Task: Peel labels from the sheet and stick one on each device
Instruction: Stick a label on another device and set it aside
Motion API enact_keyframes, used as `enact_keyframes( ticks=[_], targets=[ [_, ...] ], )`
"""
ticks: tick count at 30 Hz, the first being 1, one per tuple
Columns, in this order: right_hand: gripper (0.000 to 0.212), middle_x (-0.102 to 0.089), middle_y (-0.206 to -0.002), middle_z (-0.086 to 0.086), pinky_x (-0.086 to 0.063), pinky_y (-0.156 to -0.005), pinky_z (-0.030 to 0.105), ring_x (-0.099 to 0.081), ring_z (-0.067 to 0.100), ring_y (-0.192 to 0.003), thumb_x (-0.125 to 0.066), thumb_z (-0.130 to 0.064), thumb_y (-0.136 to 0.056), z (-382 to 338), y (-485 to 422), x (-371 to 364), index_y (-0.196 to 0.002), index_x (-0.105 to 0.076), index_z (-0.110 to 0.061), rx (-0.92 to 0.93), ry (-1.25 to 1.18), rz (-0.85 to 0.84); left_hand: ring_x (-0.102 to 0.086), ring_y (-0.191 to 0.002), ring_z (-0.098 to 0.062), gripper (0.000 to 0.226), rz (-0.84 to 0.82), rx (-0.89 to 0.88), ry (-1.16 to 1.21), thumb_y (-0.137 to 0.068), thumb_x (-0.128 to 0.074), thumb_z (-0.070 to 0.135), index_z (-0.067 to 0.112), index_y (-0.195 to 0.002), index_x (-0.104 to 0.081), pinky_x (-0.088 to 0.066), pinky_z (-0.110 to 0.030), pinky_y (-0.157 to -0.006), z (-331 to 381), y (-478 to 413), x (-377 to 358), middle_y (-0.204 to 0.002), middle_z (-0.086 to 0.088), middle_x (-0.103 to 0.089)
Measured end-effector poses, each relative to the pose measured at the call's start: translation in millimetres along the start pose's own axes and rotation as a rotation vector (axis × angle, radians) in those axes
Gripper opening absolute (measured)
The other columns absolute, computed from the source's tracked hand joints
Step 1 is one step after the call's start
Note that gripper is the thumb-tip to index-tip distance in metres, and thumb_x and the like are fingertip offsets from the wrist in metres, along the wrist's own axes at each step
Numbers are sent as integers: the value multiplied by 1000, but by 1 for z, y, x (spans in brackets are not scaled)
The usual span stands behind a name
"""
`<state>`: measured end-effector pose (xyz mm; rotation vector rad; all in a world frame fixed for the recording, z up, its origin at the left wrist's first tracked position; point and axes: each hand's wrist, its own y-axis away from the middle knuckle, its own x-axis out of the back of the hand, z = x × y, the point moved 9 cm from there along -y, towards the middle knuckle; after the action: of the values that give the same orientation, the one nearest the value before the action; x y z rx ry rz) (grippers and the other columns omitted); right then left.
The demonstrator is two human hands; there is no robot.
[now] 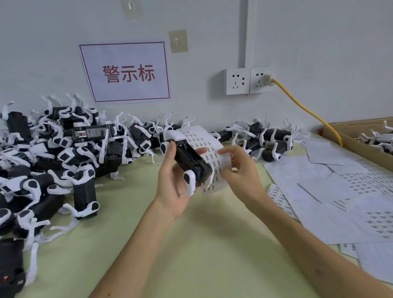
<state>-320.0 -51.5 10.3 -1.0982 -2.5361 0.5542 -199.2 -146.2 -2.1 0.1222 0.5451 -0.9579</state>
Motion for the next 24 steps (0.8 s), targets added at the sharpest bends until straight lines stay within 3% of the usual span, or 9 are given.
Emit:
enact_keyframes(
  ticks=[5,9,14,19,22,24],
  targets=[
    [21,-70,-91,-18,-49,-61,14,-63,1,-76,-69,-12,-94,1,-1,3,-104,-64,-29,-28,-62,50,-70,-87,-23,66,7,-20,-24,-88,-54,70,13,-108,-81,-49,-37,-79,3,2,-1,-106,-7,-75],
    [27,-68,-94,-26,-51,-63,17,-62,0,-78,-73,-10,-91,-3,0,3,-108,-62,-28,3,-21,38,-73,-86,-24,58,14,-11,5,-90,-55,66,16,-101,-82,-57,-34,-70,1,4,-5,-114,-6,-75],
    [27,-67,-103,-19,-56,-76,34,-63,14,-91,-76,-15,-90,-5,1,3,-108,-63,-31,25,39,40,-73,-91,-25,62,25,12,16,-89,-54,63,9,-107,-79,-60,-32,-71,-2,6,-10,-120,-10,-74],
    [12,-67,-109,-14,-51,-86,31,-59,-2,-96,-71,-22,-94,-9,1,7,-104,-67,-29,45,75,89,-72,-93,-25,81,20,36,-23,-87,-52,63,-4,-131,-64,-58,-29,-69,-5,6,-10,-111,-12,-74],
    [13,-63,-113,-11,-45,-80,20,-57,-4,-98,-75,-26,-92,-10,0,9,-103,-69,-29,49,138,113,-70,-95,-29,68,5,11,-66,-88,-55,62,5,-118,-74,-58,-34,-75,-4,7,-13,-117,-13,-73],
    [16,-58,-113,-11,-43,-83,21,-57,4,-102,-79,-31,-89,-12,0,12,-103,-71,-29,68,190,142,-68,-98,-29,63,-4,-6,-93,-85,-60,63,10,-113,-77,-56,-37,-82,-3,8,-15,-123,-13,-72]
  ],
)
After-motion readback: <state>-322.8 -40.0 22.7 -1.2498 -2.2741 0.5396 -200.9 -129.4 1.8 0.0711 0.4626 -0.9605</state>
